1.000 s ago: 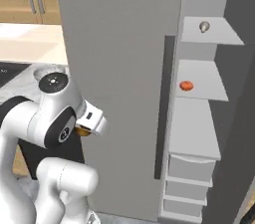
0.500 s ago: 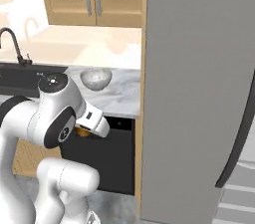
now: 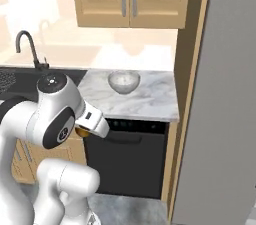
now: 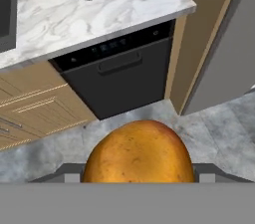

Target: Take the mango, mushroom, and squash from the freezer and place them in the bowl on the counter.

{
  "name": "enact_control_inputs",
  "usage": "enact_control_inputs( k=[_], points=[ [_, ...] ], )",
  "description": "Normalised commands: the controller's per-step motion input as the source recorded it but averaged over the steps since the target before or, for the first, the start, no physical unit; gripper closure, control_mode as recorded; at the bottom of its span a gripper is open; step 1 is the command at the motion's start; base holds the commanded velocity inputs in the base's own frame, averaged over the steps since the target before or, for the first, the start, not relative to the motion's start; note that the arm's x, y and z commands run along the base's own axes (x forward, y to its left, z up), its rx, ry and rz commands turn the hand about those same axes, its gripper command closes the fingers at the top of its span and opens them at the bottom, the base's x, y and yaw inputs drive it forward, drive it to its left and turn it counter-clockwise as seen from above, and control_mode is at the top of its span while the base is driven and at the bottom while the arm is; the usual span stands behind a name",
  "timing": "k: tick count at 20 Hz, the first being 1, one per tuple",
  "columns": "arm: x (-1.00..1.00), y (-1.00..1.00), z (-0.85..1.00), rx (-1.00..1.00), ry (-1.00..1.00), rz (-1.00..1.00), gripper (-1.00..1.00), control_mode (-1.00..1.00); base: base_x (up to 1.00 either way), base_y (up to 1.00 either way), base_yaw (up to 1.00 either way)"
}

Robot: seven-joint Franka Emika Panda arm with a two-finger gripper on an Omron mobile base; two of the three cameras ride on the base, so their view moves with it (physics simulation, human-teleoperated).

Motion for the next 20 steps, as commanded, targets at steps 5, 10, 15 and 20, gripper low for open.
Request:
enact_control_inputs(
  k=[5,10,15,20],
  points=[
    [0.0,0.0,0.0,0.0,0.0,0.0,1.0,1.0,0.46,0.7,-0.23],
    [0.0,0.0,0.0,0.0,0.0,0.0,1.0,1.0,0.44,0.53,-0.19],
    [0.0,0.0,0.0,0.0,0.0,0.0,1.0,1.0,0.39,0.28,-0.11],
    [0.0,0.0,0.0,0.0,0.0,0.0,1.0,1.0,0.41,0.02,-0.03]
  ],
)
